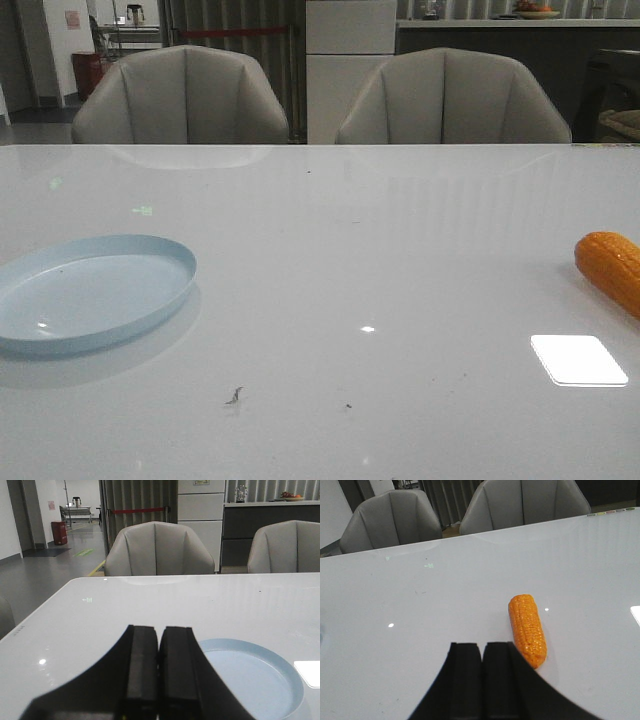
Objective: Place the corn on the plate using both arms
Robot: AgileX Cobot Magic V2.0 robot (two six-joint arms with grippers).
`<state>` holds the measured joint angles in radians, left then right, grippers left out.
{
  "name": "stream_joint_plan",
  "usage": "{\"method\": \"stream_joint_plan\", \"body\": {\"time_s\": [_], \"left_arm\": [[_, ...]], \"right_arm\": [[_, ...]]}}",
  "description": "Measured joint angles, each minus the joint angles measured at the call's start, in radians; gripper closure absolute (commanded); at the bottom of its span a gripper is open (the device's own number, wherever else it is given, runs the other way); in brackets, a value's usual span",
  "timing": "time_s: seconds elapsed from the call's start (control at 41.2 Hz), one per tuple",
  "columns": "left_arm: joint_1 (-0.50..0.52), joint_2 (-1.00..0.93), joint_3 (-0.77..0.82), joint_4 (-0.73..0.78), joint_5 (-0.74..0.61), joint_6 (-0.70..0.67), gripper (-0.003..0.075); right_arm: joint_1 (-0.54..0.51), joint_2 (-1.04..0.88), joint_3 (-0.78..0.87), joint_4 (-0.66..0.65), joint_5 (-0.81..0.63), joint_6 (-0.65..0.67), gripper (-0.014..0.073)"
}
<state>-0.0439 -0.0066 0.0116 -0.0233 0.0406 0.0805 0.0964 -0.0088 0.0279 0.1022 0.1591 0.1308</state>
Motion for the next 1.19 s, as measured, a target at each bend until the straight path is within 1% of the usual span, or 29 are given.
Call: {"method": "stream_joint_plan", "body": {"time_s": [0.243, 0.315, 0.485, 0.558, 0.704, 0.825, 0.946, 1.067, 1.189], "left_arm": [[0.0, 0.0, 0.0, 0.0, -0.014, 0.0, 0.0627], [0.0, 0.0, 0.0, -0.009, -0.058, 0.0, 0.0627], [0.0, 0.0, 0.0, -0.035, -0.237, 0.0, 0.0627], [0.0, 0.0, 0.0, -0.039, -0.288, 0.0, 0.0627], [0.0, 0.0, -0.023, -0.041, -0.299, 0.0, 0.0627], [0.0, 0.0, -0.11, -0.041, -0.27, 0.0, 0.0627], [0.0, 0.002, -0.216, -0.041, -0.222, 0.0, 0.0627], [0.0, 0.062, -0.341, -0.039, -0.152, 0.0, 0.0627], [0.0, 0.175, -0.473, -0.038, -0.081, 0.0, 0.0627]], "right_arm": [[0.0, 0.0, 0.0, 0.0, 0.0, 0.0, 0.0536], [0.0, 0.0, 0.0, 0.0, 0.0, 0.0, 0.0536], [0.0, 0.0, 0.0, 0.0, -0.002, 0.0, 0.0536], [0.0, 0.0, 0.0, 0.002, -0.039, 0.0, 0.0536], [0.0, 0.0, -0.018, 0.042, -0.159, 0.0, 0.0536], [0.0, 0.0, -0.127, 0.051, -0.167, 0.0, 0.0536], [0.0, 0.007, -0.277, 0.051, -0.093, 0.0, 0.0536], [0.0, 0.087, -0.427, 0.041, 0.005, 0.0, 0.0536], [0.0, 0.21, -0.561, 0.026, 0.045, -0.017, 0.0536]]}}
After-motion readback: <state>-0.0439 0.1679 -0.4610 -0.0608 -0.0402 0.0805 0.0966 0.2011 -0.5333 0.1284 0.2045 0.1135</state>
